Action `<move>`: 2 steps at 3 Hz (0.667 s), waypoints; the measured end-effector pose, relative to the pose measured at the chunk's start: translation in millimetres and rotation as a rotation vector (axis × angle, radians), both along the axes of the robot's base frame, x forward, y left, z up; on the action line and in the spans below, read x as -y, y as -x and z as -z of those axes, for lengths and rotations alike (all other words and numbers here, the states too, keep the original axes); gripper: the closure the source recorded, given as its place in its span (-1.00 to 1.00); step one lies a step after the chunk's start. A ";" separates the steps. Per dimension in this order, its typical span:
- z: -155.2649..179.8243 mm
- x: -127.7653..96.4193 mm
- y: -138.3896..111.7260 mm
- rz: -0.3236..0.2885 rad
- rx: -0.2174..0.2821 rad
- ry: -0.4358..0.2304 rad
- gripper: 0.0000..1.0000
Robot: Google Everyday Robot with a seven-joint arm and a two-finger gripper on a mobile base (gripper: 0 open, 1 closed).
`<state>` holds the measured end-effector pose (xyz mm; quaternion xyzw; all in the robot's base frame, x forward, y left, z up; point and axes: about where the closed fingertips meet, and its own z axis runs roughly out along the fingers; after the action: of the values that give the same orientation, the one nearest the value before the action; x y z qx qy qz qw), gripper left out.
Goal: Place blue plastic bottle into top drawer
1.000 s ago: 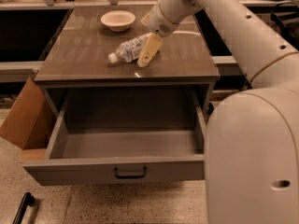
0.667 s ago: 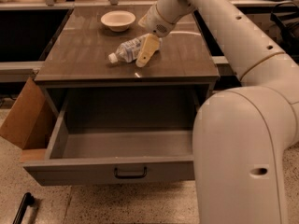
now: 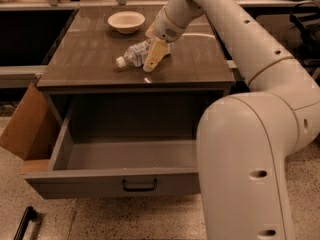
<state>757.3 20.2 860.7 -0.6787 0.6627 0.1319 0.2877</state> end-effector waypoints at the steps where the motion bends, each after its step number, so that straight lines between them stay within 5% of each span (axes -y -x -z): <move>1: 6.7 1.9 -1.0 0.010 -0.023 0.003 -0.17; 2: 8.8 1.7 -2.2 0.016 -0.029 0.000 0.30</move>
Offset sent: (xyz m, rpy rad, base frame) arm 0.0032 -0.0075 -0.0029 0.0034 0.0265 -0.0286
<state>759.5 18.5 851.9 -0.6716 0.6721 0.1392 0.2791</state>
